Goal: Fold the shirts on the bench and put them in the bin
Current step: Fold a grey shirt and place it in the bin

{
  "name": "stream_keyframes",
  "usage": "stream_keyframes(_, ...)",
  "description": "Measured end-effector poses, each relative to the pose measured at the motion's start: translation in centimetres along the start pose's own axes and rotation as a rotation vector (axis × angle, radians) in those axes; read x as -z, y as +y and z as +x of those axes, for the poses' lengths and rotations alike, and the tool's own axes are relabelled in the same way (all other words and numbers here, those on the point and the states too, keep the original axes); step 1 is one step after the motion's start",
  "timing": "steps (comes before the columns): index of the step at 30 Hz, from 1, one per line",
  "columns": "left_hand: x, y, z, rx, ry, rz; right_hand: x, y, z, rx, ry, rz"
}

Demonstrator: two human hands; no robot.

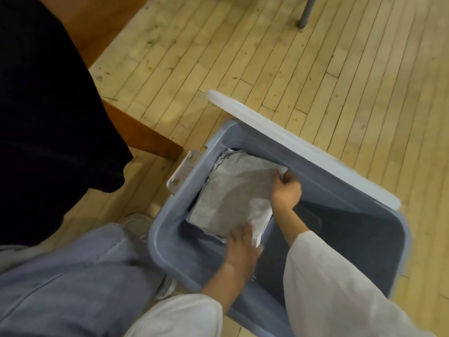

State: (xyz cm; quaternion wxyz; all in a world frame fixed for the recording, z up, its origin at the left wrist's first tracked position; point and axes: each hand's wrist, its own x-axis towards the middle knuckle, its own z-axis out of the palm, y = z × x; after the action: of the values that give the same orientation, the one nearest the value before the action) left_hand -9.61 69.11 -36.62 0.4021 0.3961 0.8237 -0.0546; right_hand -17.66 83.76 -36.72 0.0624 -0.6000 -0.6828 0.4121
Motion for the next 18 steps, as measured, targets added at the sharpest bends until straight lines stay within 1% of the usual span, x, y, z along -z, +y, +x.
stream_keyframes(1, -0.1, 0.2, -0.1, 0.02, 0.024, 0.025, 0.4, 0.0, -0.1, 0.041, -0.008, -0.025)
stream_keyframes(3, -0.1, 0.0, -0.5, -0.002, 0.007, 0.075, 1.3, -0.1, 0.1, 0.096, -0.027, -0.078)
stream_keyframes(4, 0.2, -0.4, -0.9, -0.031, 0.026, 0.084, 1.7, -0.3, 0.3, 0.115, -0.033, -0.095)
stream_keyframes(6, -0.1, -1.3, -1.1, -0.146, 0.127, 0.078, 2.4, -0.3, 0.8, 0.127, -0.018, -0.114)
stream_keyframes(8, 0.1, -2.1, -1.6, -0.226, 0.16, 0.029, 2.6, 0.4, 1.4, 0.102, 0.005, -0.093)
stream_keyframes(9, 0.1, -2.4, -1.8, -0.243, 0.212, -0.008, 2.5, 1.0, 1.6, 0.076, 0.005, -0.087)
stream_keyframes(12, -0.1, -2.8, -1.8, -0.278, 0.159, 0.017, 1.9, 2.3, 1.9, 0.001, -0.063, -0.162)
stream_keyframes(13, -0.3, -2.6, -2.1, -0.313, 0.168, 0.004, 1.5, 2.6, 1.8, 0.013, -0.041, -0.219)
stream_keyframes(14, -0.1, -2.4, -2.1, -0.32, 0.201, -0.039, 1.1, 2.8, 1.8, 0.08, 0.024, -0.291)
stream_keyframes(15, -0.3, -2.3, -1.9, -0.29, 0.251, -0.091, 0.5, 3.0, 1.4, 0.21, 0.093, -0.363)
stream_keyframes(16, -0.1, -2.4, -1.7, -0.214, 0.251, -0.17, -0.2, 2.9, 0.9, 0.388, 0.121, -0.423)
stream_keyframes(17, 0.3, -2.7, -1.3, -0.107, 0.237, -0.273, -1.2, 2.5, 0.1, 0.601, 0.087, -0.468)
stream_keyframes(18, 0.8, -3.0, -0.9, -0.004, 0.252, -0.326, -2.3, 2.3, -0.6, 0.825, 0.005, -0.529)
